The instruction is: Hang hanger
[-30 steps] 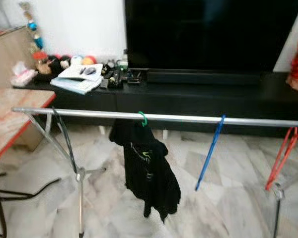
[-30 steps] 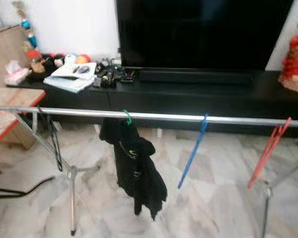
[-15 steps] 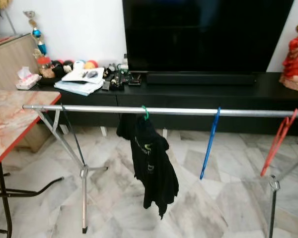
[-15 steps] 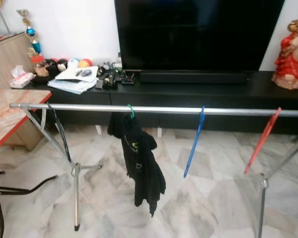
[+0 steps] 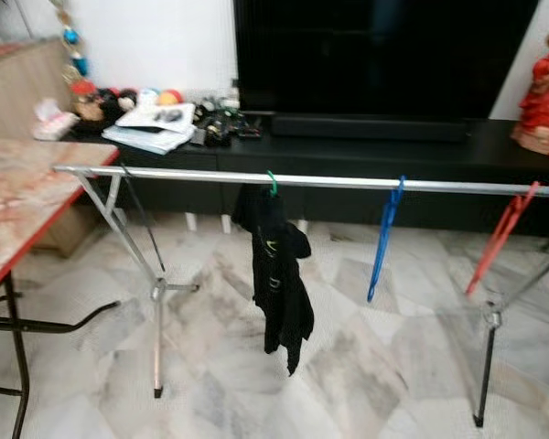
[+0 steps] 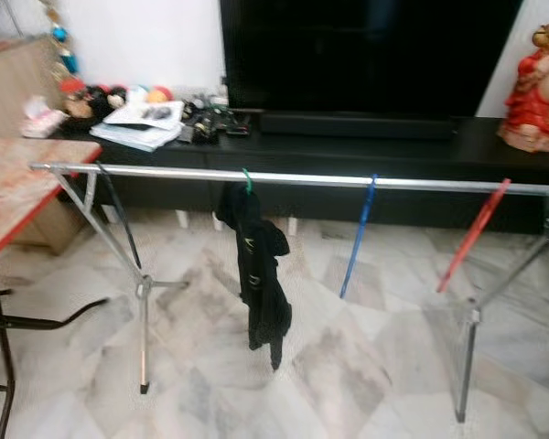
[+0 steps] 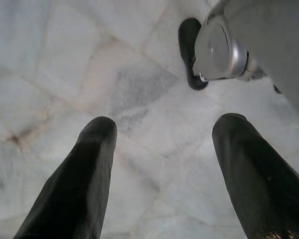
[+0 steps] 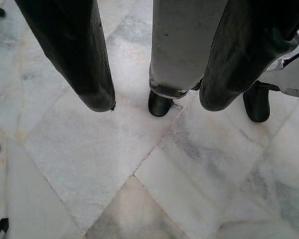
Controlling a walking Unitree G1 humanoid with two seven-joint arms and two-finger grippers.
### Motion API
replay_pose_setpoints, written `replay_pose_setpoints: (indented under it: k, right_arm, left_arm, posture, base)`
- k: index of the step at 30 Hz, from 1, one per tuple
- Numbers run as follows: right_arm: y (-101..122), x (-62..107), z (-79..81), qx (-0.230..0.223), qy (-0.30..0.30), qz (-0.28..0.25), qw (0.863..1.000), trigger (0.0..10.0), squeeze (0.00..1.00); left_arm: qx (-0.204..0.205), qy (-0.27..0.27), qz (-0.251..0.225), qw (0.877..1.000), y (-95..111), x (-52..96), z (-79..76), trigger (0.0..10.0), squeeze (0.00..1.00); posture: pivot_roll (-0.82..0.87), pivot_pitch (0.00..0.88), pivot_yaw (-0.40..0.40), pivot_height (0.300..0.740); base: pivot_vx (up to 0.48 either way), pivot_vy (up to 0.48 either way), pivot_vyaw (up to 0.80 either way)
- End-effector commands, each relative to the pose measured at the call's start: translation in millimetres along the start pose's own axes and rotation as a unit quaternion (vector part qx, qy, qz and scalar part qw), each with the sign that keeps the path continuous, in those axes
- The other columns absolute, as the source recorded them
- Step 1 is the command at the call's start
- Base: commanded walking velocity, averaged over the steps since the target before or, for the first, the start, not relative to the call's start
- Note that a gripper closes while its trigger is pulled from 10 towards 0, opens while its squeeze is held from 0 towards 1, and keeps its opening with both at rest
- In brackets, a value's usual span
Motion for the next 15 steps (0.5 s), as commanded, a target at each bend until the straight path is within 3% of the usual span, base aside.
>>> replay_pose_setpoints:
  k: [1, 6, 15]
  right_arm:
    - [-2.6, 0.6, -3.4, 0.001, -0.004, 0.002, 1.0, 10.0, 0.0]
    - [-2.6, 0.6, -3.6, 0.0, -0.004, 0.003, 1.0, 10.0, 0.0]
    - [-2.5, 0.6, -4.8, 0.002, -0.004, 0.003, 1.0, 10.0, 0.0]
  left_arm:
    - [-0.002, 0.001, 0.004, 1.0, -3.7, 0.7, 1.0, 10.0, 0.0]
    - [-0.002, 0.002, 0.005, 1.0, -3.9, 0.7, 1.1, 10.0, 0.0]
    - [-0.002, 0.004, 0.005, 1.0, -3.6, 0.4, 0.7, 10.0, 0.0]
  posture:
    - [0.07, 0.0, 0.027, 0.74]
    - [0.07, 0.0, 0.026, 0.74]
    - [0.07, 0.0, 0.021, 0.74]
  base:
    - [-0.247, 0.0, 0.0]
    - [-0.247, 0.0, 0.0]
    - [0.0, 0.0, 0.0]
Point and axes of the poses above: a point about 5 cm out from each wrist's last joint towards the gripper, its own x axis pointing back from the gripper into the wrist, its own y axis along the axis of the wrist's last joint, z = x × y, the point moved 4 cm from there along -x, pointing out of the wrist towards the gripper, and after that the axes turned 2 degrees about x, right-handed, at the moved point
